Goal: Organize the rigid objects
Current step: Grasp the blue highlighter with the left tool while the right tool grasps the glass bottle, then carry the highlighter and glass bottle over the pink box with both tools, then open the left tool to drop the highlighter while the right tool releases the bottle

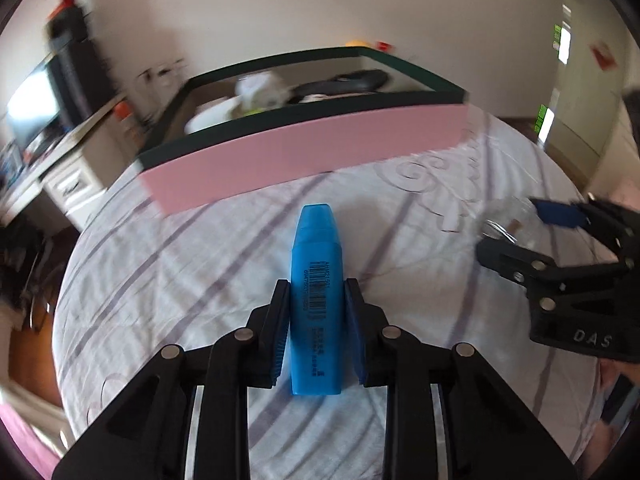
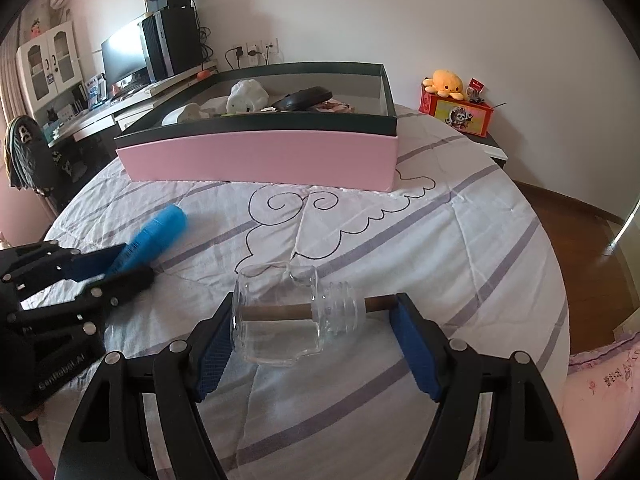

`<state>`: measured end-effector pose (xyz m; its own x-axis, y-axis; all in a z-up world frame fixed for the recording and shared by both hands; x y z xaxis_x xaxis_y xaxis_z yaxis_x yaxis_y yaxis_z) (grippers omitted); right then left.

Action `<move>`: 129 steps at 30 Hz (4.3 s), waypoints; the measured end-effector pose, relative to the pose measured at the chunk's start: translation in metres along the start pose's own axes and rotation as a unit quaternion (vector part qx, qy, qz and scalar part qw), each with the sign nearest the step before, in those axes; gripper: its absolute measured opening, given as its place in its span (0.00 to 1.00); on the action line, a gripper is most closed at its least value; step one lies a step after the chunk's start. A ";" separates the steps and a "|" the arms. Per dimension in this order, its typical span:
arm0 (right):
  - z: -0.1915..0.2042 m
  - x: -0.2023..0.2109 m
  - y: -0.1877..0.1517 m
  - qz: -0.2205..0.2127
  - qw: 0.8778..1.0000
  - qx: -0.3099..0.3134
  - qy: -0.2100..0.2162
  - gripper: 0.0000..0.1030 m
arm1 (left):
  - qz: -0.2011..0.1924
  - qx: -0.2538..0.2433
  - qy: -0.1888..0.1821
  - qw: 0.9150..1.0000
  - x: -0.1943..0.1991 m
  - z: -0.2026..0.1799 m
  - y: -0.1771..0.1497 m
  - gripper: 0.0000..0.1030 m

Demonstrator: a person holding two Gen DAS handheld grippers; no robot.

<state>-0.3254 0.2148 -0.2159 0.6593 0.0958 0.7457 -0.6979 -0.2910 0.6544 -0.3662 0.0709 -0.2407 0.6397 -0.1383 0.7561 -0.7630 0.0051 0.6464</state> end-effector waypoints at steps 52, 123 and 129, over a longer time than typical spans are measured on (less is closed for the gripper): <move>0.048 0.145 0.034 -0.187 0.982 0.032 -0.014 0.73 | -0.199 0.034 -0.028 0.979 0.171 0.036 0.011 0.26; -0.083 -0.064 0.166 -0.100 0.995 0.003 -0.026 0.73 | -0.114 -0.003 -0.003 0.993 -0.072 -0.008 0.174 0.27; -0.081 -0.070 0.162 -0.091 0.996 0.004 -0.024 0.73 | -0.125 -0.003 0.007 0.992 -0.071 -0.004 0.168 0.27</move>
<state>-0.5072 0.2378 -0.1523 0.7878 0.1026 0.6073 -0.5630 -0.2800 0.7776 -0.5389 0.0857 -0.1853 0.8102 -0.1223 0.5733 -0.5797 -0.0216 0.8145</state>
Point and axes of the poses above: each gripper's, at about its wrist camera, not at the fingertips, and x roughly against the way its jaws point, z to its left, y to its top, the point moved 2 cm from there along -x, roughly the way its jaws point, and after that the axes turned 15 degrees about x, right-handed, at the moved point
